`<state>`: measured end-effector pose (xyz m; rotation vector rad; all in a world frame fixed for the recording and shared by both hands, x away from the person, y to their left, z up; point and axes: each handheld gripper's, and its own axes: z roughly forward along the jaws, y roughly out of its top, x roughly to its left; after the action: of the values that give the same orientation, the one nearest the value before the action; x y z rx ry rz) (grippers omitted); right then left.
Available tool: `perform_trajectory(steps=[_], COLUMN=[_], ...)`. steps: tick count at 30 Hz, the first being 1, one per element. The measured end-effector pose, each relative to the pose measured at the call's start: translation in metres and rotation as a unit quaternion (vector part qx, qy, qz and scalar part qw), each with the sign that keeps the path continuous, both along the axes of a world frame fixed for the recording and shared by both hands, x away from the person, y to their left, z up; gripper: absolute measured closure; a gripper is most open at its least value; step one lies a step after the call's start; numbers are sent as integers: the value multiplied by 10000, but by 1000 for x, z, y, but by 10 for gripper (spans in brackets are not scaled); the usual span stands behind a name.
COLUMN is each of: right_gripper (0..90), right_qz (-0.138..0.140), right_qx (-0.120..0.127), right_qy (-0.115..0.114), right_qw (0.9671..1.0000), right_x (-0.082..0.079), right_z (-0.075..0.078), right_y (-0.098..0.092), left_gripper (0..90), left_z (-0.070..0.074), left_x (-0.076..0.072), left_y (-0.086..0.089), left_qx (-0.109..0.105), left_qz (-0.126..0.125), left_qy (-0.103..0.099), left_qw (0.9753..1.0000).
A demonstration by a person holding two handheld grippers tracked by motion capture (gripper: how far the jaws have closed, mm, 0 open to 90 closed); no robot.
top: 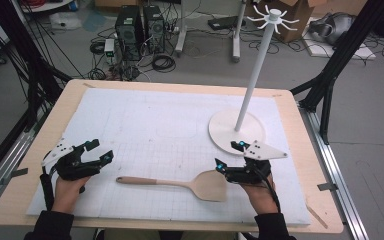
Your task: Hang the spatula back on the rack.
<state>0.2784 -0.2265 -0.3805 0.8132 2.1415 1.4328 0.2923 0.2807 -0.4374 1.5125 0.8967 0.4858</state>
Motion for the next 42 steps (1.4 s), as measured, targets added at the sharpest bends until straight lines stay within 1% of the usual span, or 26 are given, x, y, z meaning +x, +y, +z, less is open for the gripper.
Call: perform_trajectory(steps=[1, 3, 5, 7, 10, 12, 14, 15, 16, 19, 20, 21, 24, 25, 26, 27, 30, 34, 35, 36, 42], right_gripper=[220, 232, 250, 256, 285, 292, 311, 318, 320, 327, 334, 338, 343, 348, 353, 360, 411, 453, 461, 468, 527], right_qz=[99, 292, 532, 730, 1056, 1263, 1414, 1499, 1582, 1729, 1817, 1864, 2023, 2076, 2136, 2168, 2343, 2485, 2535, 2558, 2714], right_qx=[-33, -131, -252, -359, -560, -662, -769, -776, -804, -911, -958, -1016, -1205, -1260, -1363, -1429, -1712, -1950, -2001, -2046, -2240], right_qy=[21, 70, 129, 245, 393, 494, 556, 643, 657, 749, 788, 829, 953, 1005, 1054, 1078, 1155, 1354, 1366, 1447, 1543], right_qw=[9999, 9995, 9982, 9964, 9921, 9885, 9854, 9835, 9819, 9779, 9755, 9737, 9672, 9649, 9616, 9597, 9500, 9391, 9365, 9337, 9232], right_x=[1, 4, 8, 12, 19, 22, 26, 27, 29, 33, 34, 35, 37, 37, 38, 38, 37, 37, 38, 38, 36], right_z=[2, 4, 7, 8, 8, 7, 7, 7, 6, 3, 2, 0, -7, -10, -13, -15, -21, -28, -30, -32, -37], right_y=[6, 19, 32, 45, 63, 76, 87, 92, 97, 111, 115, 119, 130, 133, 138, 140, 148, 153, 154, 154, 159], left_gripper=[195, 195, 195, 195, 195, 196, 196, 196, 196, 196, 196, 196, 196, 197, 197, 197, 198, 199, 200, 199, 200], left_z=[0, 1, 2, 2, 2, 2, 2, 2, 2, 2, 2, 1, 1, 1, 1, 1, 1, 0, 0, 0, -1], left_x=[0, 0, 0, -1, 0, 0, 0, 0, 0, 0, 1, 1, 1, 1, 1, 1, 1, 1, 1, 1, 2], left_y=[0, 2, 3, 4, 5, 5, 5, 4, 5, 4, 4, 4, 4, 4, 4, 4, 3, 3, 2, 2, 2], left_qx=[-40, -38, -66, -64, -106, -109, -108, -121, -104, -114, -116, -143, -131, -129, -132, -124, -130, -122, -115, -117, -104], left_qz=[0, 26, 55, 66, 65, 59, 55, 57, 48, 43, 36, 33, 34, 35, 33, 41, 29, 11, 15, 22, 12], left_qy=[-5, -21, -26, -27, -19, -15, -12, -11, -13, -13, -12, 5, 19, 20, 22, 26, 44, 47, 48, 58, 88], left_qw=[10000, 10000, 10000, 10000, 9999, 9999, 9999, 9999, 9999, 9999, 9999, 9999, 9999, 9999, 9999, 9999, 9999, 9999, 9999, 9999, 9999])
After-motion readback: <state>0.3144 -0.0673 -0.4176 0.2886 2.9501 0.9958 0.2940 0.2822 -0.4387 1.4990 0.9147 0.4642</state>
